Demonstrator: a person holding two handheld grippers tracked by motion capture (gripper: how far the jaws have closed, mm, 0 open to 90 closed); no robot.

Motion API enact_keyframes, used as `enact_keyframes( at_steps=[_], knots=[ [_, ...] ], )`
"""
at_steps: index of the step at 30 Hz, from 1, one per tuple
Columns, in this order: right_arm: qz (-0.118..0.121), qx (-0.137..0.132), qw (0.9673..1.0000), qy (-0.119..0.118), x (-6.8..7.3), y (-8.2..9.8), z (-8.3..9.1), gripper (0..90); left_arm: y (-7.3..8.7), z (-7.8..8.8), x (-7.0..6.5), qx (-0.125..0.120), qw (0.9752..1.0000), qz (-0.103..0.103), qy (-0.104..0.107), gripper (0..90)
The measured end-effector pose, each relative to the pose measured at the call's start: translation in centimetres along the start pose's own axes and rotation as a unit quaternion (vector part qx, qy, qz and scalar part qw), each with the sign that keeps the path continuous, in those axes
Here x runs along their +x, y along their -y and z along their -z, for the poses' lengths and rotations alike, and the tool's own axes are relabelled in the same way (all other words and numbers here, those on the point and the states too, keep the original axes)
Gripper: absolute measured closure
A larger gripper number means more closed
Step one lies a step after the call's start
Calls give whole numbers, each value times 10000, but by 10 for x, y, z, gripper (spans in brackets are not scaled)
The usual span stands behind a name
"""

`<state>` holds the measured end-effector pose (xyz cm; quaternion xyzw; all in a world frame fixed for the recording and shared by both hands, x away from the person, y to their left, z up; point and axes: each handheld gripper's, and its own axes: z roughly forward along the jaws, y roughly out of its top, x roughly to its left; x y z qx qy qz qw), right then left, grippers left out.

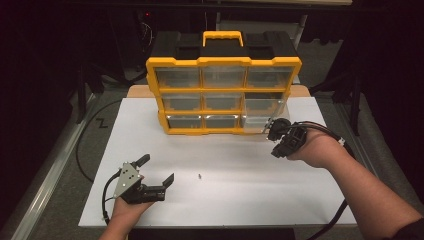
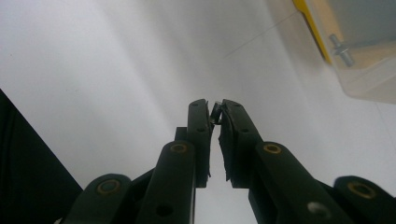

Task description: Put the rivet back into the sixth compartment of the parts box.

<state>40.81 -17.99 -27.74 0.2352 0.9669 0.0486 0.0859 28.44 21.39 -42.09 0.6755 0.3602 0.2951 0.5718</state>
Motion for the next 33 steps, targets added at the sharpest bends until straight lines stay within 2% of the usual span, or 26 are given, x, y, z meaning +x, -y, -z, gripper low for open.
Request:
enact_keyframes(
  at_steps=[19, 33],
  knots=[
    [97, 8, 9999, 110, -6, -11, 25, 846, 0, 0, 0, -2, 10000, 0, 13, 4],
    [75, -28, 9998, 207, -10, -18, 40, 847, 0, 1, 1, -4, 10000, 3, 21, 4]
  ],
)
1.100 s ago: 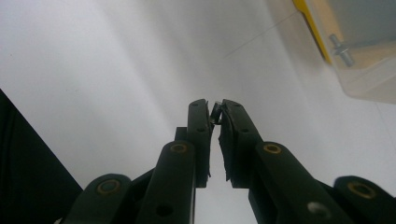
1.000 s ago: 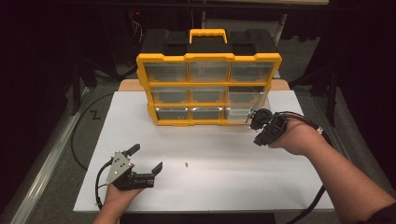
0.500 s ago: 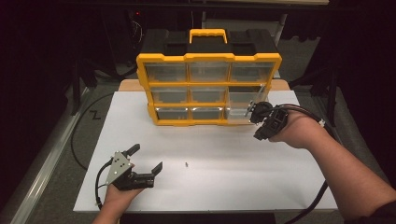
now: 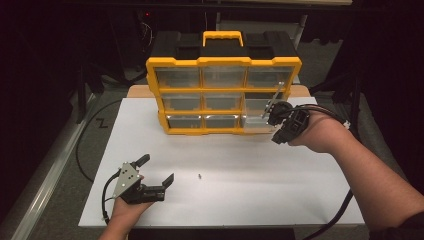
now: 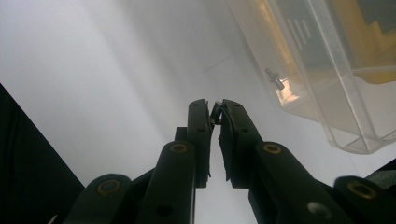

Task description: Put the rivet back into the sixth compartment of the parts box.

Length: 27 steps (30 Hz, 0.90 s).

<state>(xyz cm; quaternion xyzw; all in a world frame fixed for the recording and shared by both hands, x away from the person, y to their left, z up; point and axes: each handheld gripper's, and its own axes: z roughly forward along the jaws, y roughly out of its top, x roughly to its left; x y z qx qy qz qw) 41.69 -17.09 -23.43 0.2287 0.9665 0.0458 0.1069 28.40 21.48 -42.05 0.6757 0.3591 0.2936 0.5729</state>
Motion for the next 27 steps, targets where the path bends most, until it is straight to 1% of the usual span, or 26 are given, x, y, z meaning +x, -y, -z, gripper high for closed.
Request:
enact_keyframes(
  at_steps=[1, 3, 7, 14, 17, 27],
  knots=[
    [29, -6, 10000, 3, -1, 0, 1, 847, 0, 0, 0, -3, 10000, 2, 1, 4],
    [2, 6, 10000, 11, -1, -1, 2, 847, 0, 0, 0, 1, 10000, 1, 1, 4],
    [27, -1, 10000, 17, -3, -2, 5, 847, 0, 0, 0, 5, 10000, -3, 4, 4],
    [-17, -35, 10000, 62, -7, -6, 17, 847, 0, 0, 0, -1, 10000, 7, 7, 4],
    [23, -66, 9999, 82, -9, -7, 21, 846, 0, 0, 0, -3, 10000, 9, 6, 4],
    [8, -5, 10000, 98, -14, -12, 28, 846, 0, 1, 1, -18, 10000, 20, -8, 3]
  ],
)
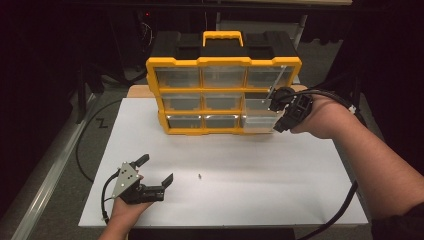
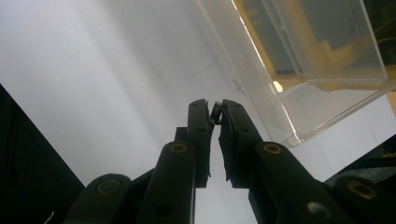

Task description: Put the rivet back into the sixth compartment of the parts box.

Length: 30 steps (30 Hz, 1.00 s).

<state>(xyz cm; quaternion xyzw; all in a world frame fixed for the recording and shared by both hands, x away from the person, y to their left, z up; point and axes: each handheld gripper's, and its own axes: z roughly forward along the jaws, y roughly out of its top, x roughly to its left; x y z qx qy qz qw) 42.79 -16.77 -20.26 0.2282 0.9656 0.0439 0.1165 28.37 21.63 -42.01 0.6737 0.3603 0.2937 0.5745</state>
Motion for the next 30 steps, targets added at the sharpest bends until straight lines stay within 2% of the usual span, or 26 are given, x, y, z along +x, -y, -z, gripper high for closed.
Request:
enact_keyframes(
  at_steps=[12, 30],
  knots=[
    [1, 9, 10000, 74, -8, -8, 7, 846, 0, 1, 1, 10, 10000, 4, 3, 4],
    [-81, 62, 9999, 115, -24, -24, 5, 846, 0, 1, 1, 1, 10000, 14, -10, 4]
  ],
)
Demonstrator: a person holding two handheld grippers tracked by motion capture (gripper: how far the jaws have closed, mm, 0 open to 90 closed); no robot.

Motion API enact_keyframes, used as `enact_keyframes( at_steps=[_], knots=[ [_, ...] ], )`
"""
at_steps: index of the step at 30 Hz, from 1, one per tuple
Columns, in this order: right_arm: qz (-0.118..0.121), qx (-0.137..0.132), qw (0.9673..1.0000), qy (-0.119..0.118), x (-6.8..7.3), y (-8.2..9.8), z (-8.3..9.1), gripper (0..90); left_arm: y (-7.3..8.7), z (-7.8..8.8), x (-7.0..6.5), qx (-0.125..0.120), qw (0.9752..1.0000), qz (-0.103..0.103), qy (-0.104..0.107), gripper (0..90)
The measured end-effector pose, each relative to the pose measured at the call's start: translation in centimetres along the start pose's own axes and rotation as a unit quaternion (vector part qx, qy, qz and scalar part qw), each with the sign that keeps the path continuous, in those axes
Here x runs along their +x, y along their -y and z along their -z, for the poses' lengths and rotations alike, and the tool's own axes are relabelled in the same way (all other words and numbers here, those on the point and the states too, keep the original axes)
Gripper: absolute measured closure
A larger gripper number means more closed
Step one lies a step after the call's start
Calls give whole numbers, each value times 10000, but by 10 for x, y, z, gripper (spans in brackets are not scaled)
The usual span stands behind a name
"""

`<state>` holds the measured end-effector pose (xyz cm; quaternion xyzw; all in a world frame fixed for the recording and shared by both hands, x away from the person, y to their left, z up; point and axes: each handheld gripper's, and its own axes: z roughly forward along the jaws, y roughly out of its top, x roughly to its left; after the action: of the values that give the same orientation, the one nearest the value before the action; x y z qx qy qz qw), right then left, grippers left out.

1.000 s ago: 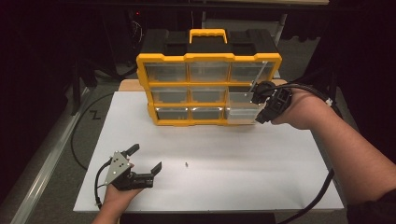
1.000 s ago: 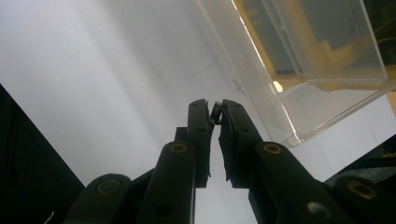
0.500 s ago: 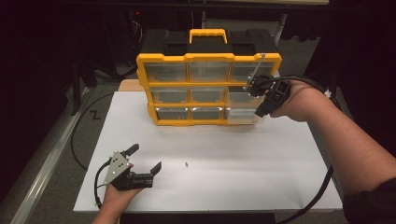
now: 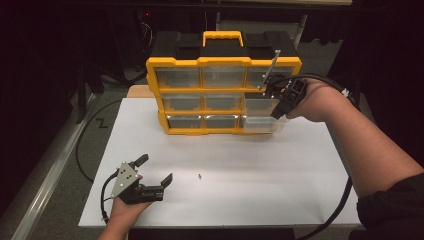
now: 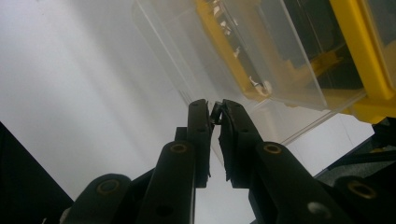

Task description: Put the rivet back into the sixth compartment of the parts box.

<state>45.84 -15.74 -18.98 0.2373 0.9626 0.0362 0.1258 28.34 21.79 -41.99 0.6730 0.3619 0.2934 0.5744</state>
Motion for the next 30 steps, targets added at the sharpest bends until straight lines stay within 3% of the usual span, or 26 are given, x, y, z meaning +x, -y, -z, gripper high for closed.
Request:
enact_keyframes(
  at_steps=[18, 30],
  knots=[
    [-99, 133, 9999, -50, -15, -14, -12, 845, 0, 0, 0, -2, 10000, 7, 2, 4],
    [-91, 46, 9999, -68, -17, -17, -11, 839, 0, 0, 1, 18, 10000, -3, 5, 4]
  ],
)
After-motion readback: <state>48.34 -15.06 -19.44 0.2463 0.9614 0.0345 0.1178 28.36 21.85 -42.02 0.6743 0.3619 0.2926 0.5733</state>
